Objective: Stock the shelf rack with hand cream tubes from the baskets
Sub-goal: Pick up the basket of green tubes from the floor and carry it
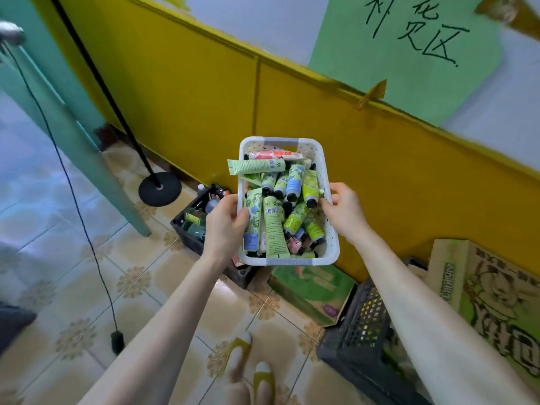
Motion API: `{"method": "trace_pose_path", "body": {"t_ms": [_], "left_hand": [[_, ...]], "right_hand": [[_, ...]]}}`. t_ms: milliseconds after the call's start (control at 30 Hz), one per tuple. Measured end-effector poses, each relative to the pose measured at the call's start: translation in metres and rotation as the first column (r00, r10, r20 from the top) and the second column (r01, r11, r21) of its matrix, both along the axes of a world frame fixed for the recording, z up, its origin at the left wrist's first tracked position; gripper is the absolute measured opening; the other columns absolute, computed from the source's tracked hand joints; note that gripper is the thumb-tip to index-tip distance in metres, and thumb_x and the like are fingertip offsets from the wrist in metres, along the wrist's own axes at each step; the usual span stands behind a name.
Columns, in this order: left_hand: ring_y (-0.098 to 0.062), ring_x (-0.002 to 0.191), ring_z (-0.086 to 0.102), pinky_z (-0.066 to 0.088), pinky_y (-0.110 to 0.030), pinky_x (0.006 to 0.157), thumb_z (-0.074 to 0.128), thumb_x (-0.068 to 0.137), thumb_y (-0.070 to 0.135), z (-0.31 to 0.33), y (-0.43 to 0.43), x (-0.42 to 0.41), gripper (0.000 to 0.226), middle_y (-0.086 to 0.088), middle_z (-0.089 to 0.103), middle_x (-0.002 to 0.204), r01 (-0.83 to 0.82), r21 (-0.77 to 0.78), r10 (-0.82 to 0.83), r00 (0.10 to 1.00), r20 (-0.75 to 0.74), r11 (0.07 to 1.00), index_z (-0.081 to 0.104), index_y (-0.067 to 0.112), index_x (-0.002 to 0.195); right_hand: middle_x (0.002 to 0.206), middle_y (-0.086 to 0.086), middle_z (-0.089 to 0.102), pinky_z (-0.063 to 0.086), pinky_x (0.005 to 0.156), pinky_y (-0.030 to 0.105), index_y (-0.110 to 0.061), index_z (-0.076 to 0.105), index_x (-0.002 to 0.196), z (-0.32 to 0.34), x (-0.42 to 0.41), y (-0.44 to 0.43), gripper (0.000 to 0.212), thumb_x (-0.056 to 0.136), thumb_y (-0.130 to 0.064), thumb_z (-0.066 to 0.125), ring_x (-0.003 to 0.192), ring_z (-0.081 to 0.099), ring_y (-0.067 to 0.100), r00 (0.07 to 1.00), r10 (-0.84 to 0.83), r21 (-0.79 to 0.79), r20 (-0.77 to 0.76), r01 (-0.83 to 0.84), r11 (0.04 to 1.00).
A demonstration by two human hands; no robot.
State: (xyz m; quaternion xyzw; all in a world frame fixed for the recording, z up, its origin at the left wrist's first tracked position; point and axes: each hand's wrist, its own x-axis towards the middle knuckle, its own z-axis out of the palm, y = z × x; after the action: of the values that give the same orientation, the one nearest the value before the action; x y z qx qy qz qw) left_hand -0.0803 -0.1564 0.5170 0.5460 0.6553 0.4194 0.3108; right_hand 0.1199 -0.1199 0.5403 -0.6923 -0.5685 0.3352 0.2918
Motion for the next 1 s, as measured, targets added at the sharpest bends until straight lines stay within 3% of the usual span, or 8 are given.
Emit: {"method": "trace_pose_path", "body": {"t_ms": [133,333,433,567,633,733,900,1000], "left_hand": [[-0.015,0.074,0.058,0.051,-0.034,0.066,0.052,0.092,0.009,0.012,-0.032,-0.028,0.009,0.010,0.056,0.077,-0.106,0.030,0.105,0.994,0.013,0.994,0.059,0.013,0.095],[-0.018,0.077,0.064,0.052,-0.027,0.064,0.052,0.091,0.010,0.025,-0.094,-0.088,0.012,0.002,0.065,0.082,-0.283,0.034,0.280,0.957,0.069,0.958,0.058,0.020,0.093],[-0.027,0.081,0.066,0.055,-0.044,0.071,0.053,0.090,0.009,0.031,-0.129,-0.123,0.021,0.002,0.065,0.079,-0.370,0.035,0.367,0.928,0.066,0.928,0.054,0.029,0.084],[-0.032,0.082,0.066,0.054,-0.049,0.073,0.053,0.090,0.008,0.034,-0.182,-0.171,0.013,-0.005,0.067,0.082,-0.469,0.021,0.468,0.882,0.054,0.883,0.058,0.020,0.091],[-0.025,0.078,0.066,0.055,-0.041,0.073,0.053,0.090,0.007,0.034,-0.210,-0.195,0.011,0.001,0.065,0.081,-0.518,0.023,0.517,0.855,0.045,0.855,0.060,0.013,0.096],[-0.004,0.069,0.060,0.049,-0.017,0.061,0.052,0.091,0.006,0.035,-0.255,-0.227,0.012,0.011,0.062,0.077,-0.593,0.010,0.593,0.805,0.030,0.805,0.060,0.011,0.099],[-0.024,0.084,0.064,0.053,-0.044,0.074,0.052,0.091,0.007,0.033,-0.333,-0.270,0.013,-0.006,0.068,0.090,-0.710,-0.015,0.711,0.703,0.029,0.704,0.058,0.017,0.095],[-0.030,0.084,0.064,0.052,-0.047,0.074,0.051,0.091,0.005,0.031,-0.375,-0.286,0.013,-0.012,0.068,0.089,-0.787,-0.026,0.787,0.616,0.033,0.616,0.058,0.017,0.092]], "right_hand": [[0.104,0.017,0.064,0.054,0.076,0.041,-0.004,0.050,0.123,0.015,-0.033,-0.012,0.031,0.092,-0.008,0.052,0.090,0.063,0.031,0.992,0.124,0.022,0.005,-0.124,0.992],[0.097,0.006,0.061,0.040,0.056,0.020,-0.005,0.052,0.121,0.029,-0.103,-0.038,0.029,0.092,-0.010,0.052,0.083,0.056,0.018,0.941,0.333,0.068,0.062,-0.337,0.939],[0.100,0.009,0.062,0.043,0.061,0.024,-0.005,0.051,0.121,0.033,-0.147,-0.056,0.029,0.093,-0.011,0.052,0.083,0.058,0.020,0.900,0.432,0.074,0.060,-0.436,0.897],[0.101,0.010,0.062,0.051,0.072,0.033,-0.005,0.052,0.120,0.034,-0.208,-0.089,0.029,0.092,-0.012,0.054,0.085,0.059,0.022,0.841,0.536,0.079,0.066,-0.540,0.838],[0.102,0.013,0.063,0.052,0.081,0.044,-0.005,0.054,0.117,0.033,-0.238,-0.109,0.026,0.091,-0.010,0.055,0.090,0.061,0.026,0.816,0.574,0.075,0.061,-0.578,0.813],[0.102,0.013,0.064,0.051,0.082,0.042,-0.005,0.055,0.114,0.030,-0.284,-0.140,0.024,0.090,-0.009,0.056,0.091,0.060,0.025,0.766,0.640,0.064,0.055,-0.642,0.764],[0.103,0.009,0.063,0.050,0.082,0.034,-0.004,0.056,0.112,0.021,-0.356,-0.193,0.022,0.090,-0.009,0.055,0.090,0.057,0.019,0.663,0.749,0.062,0.024,-0.748,0.660],[0.101,0.004,0.060,0.044,0.066,0.023,-0.005,0.055,0.116,0.018,-0.395,-0.223,0.025,0.092,-0.009,0.053,0.088,0.054,0.015,0.570,0.822,0.047,0.005,-0.821,0.569]]}}
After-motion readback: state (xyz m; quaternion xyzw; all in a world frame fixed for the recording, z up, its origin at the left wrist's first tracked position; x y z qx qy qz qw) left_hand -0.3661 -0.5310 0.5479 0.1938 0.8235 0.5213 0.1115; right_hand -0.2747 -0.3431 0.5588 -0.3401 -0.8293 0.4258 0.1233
